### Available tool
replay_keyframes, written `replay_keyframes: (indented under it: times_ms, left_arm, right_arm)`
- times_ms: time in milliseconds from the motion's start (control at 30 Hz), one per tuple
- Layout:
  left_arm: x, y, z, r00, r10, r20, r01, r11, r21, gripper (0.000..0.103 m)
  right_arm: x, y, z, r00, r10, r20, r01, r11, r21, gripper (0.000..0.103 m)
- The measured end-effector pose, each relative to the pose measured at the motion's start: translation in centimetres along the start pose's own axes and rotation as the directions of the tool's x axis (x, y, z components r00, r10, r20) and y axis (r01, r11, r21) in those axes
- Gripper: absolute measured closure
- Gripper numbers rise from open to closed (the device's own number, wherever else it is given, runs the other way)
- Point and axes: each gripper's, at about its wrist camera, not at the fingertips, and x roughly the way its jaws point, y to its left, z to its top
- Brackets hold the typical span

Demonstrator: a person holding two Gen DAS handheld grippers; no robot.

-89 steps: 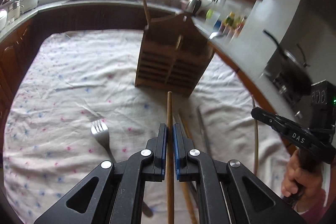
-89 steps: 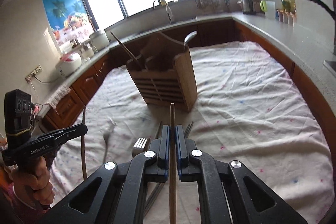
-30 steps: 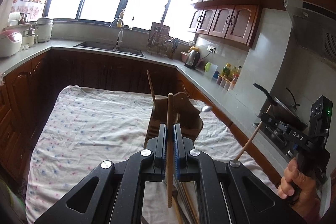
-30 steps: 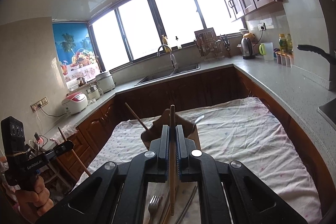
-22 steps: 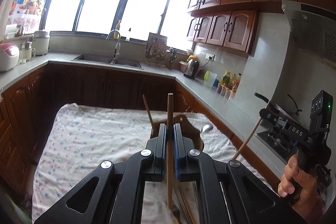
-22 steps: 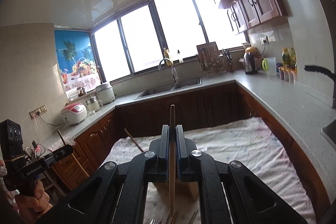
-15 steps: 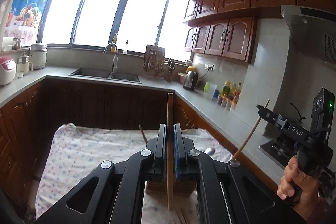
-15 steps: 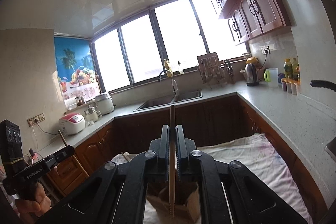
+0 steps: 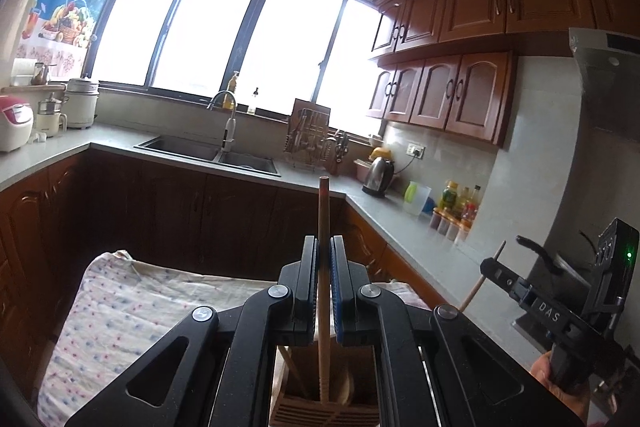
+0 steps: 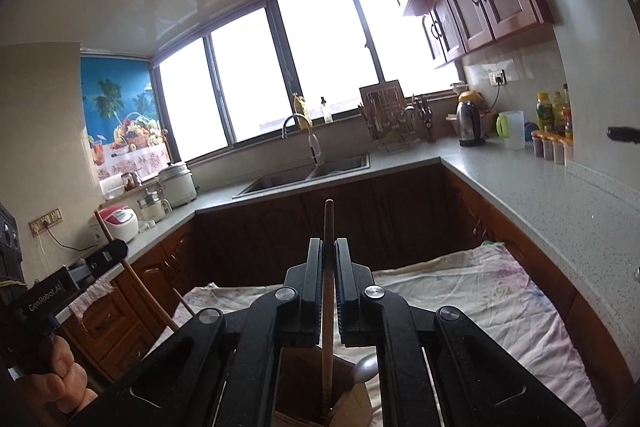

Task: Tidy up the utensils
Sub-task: 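Lower both chopsticks into the holder slots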

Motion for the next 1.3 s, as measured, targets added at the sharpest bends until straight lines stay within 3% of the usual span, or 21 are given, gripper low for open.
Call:
replay_keyframes:
  times_ms: [200,500,667,867,1067,1300]
  left_arm:
    - [0.7,-0.2,-2.6,0.994,0.033,0.1,-0.032,0.999,-0.01,0.099]
    - [2.9,-0.4,-3.4,0.993,0.019,0.119,-0.016,0.999,-0.03,0.099]
    - [3.1,-0.3,-4.8,0.993,0.025,0.119,-0.022,0.999,-0.028,0.099]
    - [4.6,0.6,-7.3,0.998,0.047,0.044,-0.045,0.999,-0.03,0.099]
    - [6.0,1.2,-8.8,0.997,0.057,-0.057,-0.058,0.998,-0.021,0.099]
    - [5.8,1.2,-7.1,0.993,0.059,-0.102,-0.059,0.998,0.0,0.098]
  right_arm:
    - [1.1,-0.6,-1.8,1.0,-0.007,-0.027,0.008,1.0,0.026,0.098]
    - [1.5,-0.2,-0.9,1.0,-0.011,-0.016,0.011,0.999,0.03,0.098]
    - [2.0,-0.1,-2.0,0.999,-0.025,-0.022,0.025,1.0,0.018,0.098]
    - [2.6,-0.9,-4.0,0.998,-0.035,-0.056,0.037,0.999,0.028,0.097]
    - [2.2,-1.4,-3.9,0.998,-0.029,-0.064,0.032,0.998,0.045,0.097]
    - [2.0,-1.9,-4.1,0.997,-0.027,-0.077,0.034,0.996,0.085,0.097]
